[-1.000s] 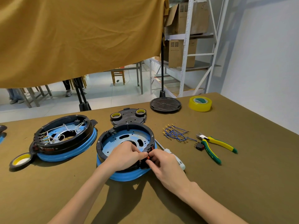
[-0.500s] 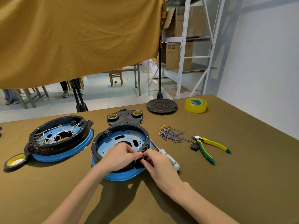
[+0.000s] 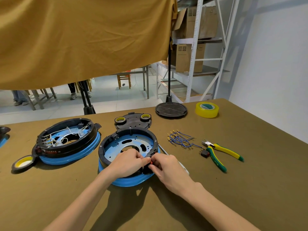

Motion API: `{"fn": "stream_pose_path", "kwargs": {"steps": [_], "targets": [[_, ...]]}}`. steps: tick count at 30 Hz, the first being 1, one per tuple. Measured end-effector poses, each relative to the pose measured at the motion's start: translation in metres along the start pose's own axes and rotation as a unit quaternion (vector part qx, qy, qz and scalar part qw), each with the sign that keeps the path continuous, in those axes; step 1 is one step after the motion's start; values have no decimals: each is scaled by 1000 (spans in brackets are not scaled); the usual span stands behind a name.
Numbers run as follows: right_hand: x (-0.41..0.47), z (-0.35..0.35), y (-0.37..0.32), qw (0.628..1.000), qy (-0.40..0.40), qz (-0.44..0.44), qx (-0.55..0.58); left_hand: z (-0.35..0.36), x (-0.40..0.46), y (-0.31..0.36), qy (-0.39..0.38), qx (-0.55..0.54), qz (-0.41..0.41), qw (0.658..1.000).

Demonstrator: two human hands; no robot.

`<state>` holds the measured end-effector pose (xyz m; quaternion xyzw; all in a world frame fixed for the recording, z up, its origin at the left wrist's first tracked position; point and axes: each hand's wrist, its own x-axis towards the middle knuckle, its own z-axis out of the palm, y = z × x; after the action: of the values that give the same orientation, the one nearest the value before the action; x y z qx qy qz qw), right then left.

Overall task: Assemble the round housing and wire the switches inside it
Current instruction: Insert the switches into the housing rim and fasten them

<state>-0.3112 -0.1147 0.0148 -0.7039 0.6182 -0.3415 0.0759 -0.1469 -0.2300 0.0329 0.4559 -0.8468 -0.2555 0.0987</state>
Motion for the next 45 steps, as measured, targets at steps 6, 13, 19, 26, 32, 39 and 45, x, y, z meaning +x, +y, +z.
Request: {"fn": "stream_pose_path", "kwargs": {"steps": [6,13,19,26,32,39,45], "targets": [[-2,1,-1,1000,7,7,11,0,4,-1,-14,-5,2,1000],[-8,7,-3,999,31,11,7,0,3,1,-26,-16,-14,999],[-9,4,-2,999,13,18,38,-3,1,3,-33,-29,-25,999],[-1,-27,27,964,54,230,-125,-6,-1,7,-37,-51,-12,998],[2,-23,32,948,-71,286,-122,-4,-4,11,-18,-37,-5,999],[13,-34,5,768,97,375,509,-4,10,14,-57,-171,-87,980],[23,-19,-5,797,114,390,447,-1,13,20,-45,-171,-106,978]]}}
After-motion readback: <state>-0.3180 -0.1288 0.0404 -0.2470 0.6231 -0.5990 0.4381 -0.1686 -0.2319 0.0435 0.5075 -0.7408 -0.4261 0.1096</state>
